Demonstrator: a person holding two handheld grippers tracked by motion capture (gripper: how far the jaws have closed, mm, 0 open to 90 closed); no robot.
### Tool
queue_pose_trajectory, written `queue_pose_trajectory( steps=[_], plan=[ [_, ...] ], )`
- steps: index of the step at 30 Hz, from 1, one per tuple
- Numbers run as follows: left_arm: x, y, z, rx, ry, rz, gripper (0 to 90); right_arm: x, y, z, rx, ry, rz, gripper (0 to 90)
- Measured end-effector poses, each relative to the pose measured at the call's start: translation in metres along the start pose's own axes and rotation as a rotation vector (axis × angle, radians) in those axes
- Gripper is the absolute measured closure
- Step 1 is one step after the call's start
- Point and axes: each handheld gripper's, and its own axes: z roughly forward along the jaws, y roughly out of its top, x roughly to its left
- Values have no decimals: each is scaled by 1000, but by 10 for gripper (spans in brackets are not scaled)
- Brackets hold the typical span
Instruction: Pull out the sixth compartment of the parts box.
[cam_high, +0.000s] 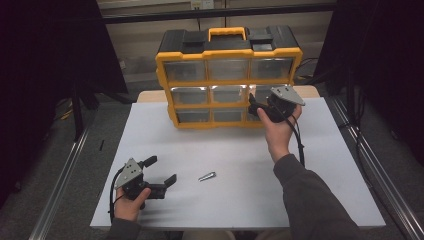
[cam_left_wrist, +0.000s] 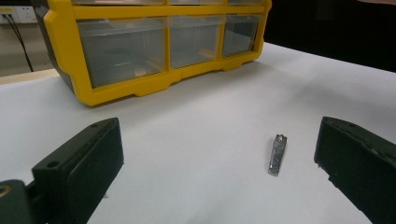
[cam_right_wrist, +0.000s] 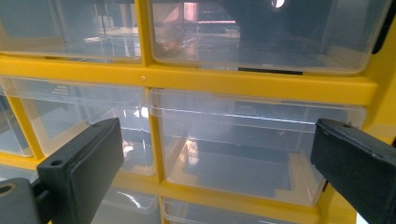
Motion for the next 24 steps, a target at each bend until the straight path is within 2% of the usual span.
queue_pose_trajectory(
  steps=[2, 3, 6, 7, 9, 19, 24],
  plan=[
    [0, 0, 0, -4, -15, -5, 13, 0, 0, 1, -6, 2, 1, 16],
    [2, 0, -1, 9, -16, 12, 13, -1, 0, 2, -9, -3, 4, 16],
    [2, 0, -1, 12, -13, 12, 12, -2, 1, 3, -1, -13, 5, 16],
    [1, 0, -1, 14, 17, 20, 13, -3, 1, 4, -4, -12, 4, 16],
    [1, 0, -1, 16, 21, 22, 13, -3, 2, 4, -3, -16, 5, 16],
    [0, -1, 0, 14, 11, 5, 12, 0, 6, 9, -6, -23, 8, 17],
    [1, 0, -1, 20, 12, 21, 12, 1, 6, 10, -5, -24, 9, 16]
  ],
)
